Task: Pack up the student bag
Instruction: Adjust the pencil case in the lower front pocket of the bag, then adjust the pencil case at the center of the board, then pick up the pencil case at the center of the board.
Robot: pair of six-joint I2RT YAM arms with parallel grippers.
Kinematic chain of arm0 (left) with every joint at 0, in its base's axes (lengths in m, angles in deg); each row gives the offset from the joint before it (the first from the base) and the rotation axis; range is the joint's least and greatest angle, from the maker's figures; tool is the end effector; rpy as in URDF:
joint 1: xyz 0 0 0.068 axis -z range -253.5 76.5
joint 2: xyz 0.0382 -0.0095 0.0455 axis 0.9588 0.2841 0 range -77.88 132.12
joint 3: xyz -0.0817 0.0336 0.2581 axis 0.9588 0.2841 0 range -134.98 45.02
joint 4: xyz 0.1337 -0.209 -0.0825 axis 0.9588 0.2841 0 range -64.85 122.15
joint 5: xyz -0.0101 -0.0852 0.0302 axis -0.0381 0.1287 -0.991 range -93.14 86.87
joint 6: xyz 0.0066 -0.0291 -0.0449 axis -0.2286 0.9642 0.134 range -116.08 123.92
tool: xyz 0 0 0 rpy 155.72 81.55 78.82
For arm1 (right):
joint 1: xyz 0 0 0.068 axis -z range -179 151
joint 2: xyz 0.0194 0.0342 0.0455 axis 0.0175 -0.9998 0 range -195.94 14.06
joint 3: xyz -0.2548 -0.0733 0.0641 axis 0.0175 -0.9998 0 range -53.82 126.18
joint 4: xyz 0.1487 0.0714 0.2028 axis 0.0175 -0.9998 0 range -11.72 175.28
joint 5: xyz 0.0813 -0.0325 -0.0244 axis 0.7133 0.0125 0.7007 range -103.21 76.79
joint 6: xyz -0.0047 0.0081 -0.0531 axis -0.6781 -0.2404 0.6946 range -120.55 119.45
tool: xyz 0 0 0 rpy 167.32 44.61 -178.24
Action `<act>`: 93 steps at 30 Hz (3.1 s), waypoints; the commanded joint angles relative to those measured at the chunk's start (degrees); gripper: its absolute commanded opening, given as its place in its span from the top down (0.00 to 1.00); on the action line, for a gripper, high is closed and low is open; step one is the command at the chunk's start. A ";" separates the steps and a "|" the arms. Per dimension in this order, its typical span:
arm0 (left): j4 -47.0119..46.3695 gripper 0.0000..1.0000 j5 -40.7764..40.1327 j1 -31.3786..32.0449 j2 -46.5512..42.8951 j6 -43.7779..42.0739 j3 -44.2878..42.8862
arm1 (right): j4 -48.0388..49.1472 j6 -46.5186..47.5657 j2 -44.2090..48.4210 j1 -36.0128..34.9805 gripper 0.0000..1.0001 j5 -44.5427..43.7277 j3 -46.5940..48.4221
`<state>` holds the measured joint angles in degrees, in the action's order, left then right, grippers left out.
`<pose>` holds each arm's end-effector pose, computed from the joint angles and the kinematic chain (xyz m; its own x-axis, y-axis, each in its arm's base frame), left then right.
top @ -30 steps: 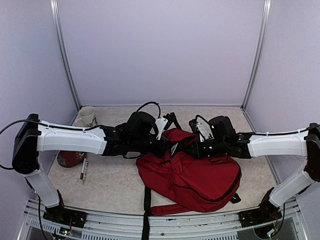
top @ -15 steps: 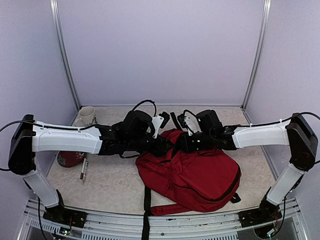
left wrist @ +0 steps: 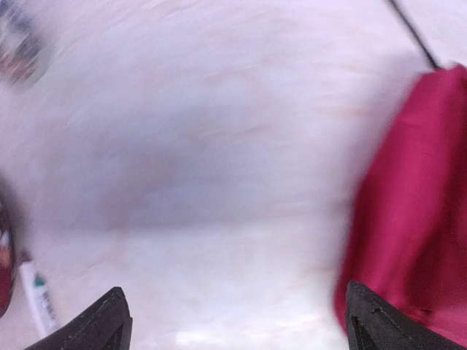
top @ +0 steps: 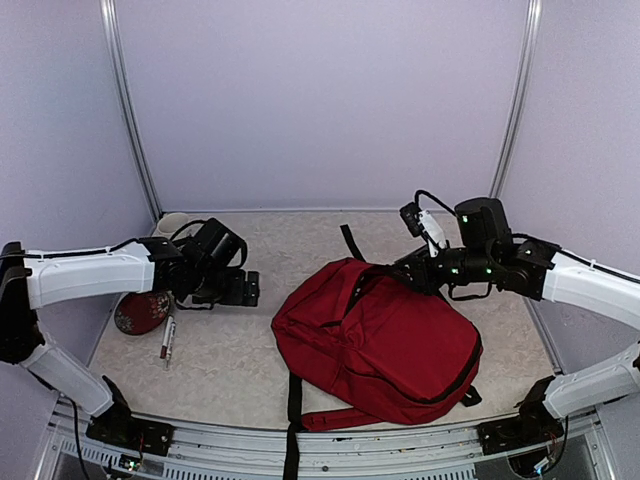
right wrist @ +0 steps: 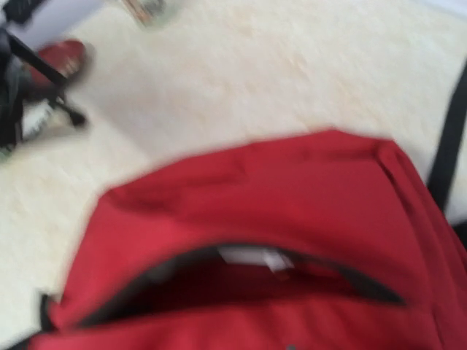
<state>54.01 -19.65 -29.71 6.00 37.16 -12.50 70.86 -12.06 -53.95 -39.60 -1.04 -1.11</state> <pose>0.2234 -0.2000 0.2322 -0.7954 0.0345 -0.6051 0.1320 0.9843 -0.1174 0.1985 0.1799 0.2976 -0.5234 -0.1918 -0.8302 -0.6846 0.6748 0.2756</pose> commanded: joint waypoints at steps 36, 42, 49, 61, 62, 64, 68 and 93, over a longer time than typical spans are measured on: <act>-6.01 0.53 6.66 -10.79 0.48 13.38 23.85 | -2.71 4.63 3.32 6.81 0.66 5.65 -3.88; -7.14 0.66 6.90 -6.68 9.78 9.95 17.68 | -2.72 4.61 3.58 6.94 0.66 4.48 -4.09; -5.47 0.62 7.09 -0.74 13.53 7.76 13.05 | -2.66 4.74 3.17 7.02 0.66 4.06 -4.11; 8.93 0.21 -1.04 3.49 11.32 4.78 -0.90 | -3.34 4.58 1.32 7.07 0.66 3.77 -3.41; 9.88 0.22 -1.69 3.49 12.20 4.15 -2.41 | -3.41 4.57 1.30 7.03 0.66 3.68 -3.28; 10.64 0.25 -3.27 3.42 13.45 3.18 -4.45 | -3.51 4.48 1.21 7.10 0.66 3.46 -3.15; 7.15 0.52 -0.43 1.68 14.90 1.61 -4.67 | -3.81 4.39 1.12 7.11 0.66 3.05 -3.18; -2.30 0.73 5.59 -4.28 17.82 2.27 5.09 | -5.22 4.75 1.68 7.11 0.66 2.07 -2.55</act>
<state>53.40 -17.07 -33.01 22.37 39.80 -10.53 66.40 -7.64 -52.59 -33.30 1.89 -5.55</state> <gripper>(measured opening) 0.269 0.336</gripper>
